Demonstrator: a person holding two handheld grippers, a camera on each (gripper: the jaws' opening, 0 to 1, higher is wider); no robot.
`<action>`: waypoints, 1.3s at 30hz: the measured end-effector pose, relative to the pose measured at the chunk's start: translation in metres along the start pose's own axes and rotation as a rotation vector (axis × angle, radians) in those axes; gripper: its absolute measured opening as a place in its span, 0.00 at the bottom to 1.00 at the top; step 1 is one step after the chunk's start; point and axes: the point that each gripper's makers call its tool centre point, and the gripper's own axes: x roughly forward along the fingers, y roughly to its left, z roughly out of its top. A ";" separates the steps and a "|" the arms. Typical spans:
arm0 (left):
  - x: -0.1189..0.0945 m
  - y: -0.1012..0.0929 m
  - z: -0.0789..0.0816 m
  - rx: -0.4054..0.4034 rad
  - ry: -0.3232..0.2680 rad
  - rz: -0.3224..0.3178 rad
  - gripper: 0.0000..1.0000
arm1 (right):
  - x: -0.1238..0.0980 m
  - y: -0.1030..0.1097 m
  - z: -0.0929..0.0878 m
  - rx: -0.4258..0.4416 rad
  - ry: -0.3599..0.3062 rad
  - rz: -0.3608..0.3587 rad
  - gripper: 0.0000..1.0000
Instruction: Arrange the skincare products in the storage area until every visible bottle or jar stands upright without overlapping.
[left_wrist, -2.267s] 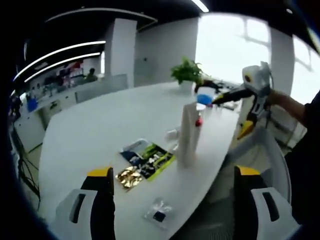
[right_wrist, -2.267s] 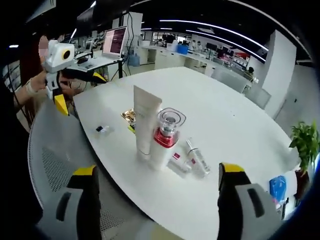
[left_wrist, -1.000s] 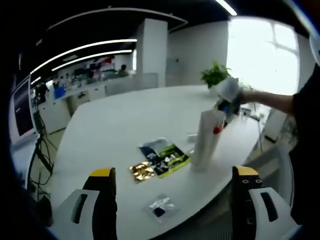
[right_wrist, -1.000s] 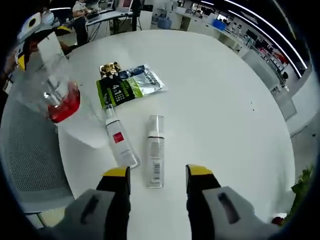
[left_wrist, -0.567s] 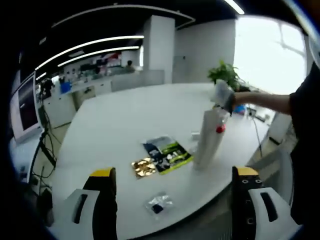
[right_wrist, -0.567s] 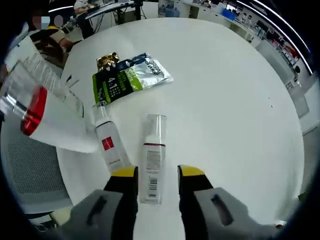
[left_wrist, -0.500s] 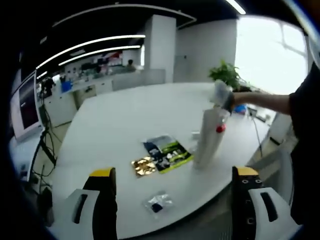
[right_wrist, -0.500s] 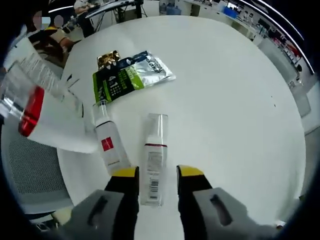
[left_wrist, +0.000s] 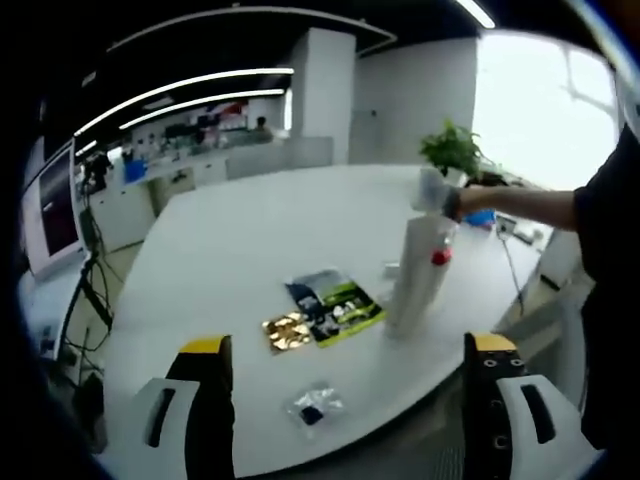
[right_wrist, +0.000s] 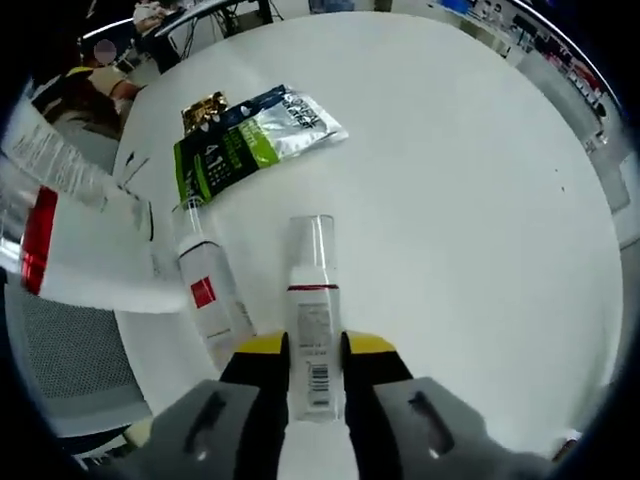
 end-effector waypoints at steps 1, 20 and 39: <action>0.001 0.000 0.001 0.005 -0.001 -0.008 0.93 | -0.002 -0.001 0.001 -0.007 -0.013 -0.015 0.20; 0.013 -0.002 0.025 0.080 -0.068 -0.273 0.89 | -0.087 0.028 0.012 0.157 -0.330 -0.202 0.18; 0.011 -0.036 0.049 0.111 -0.149 -0.477 0.76 | -0.163 0.099 0.024 0.358 -0.707 -0.173 0.19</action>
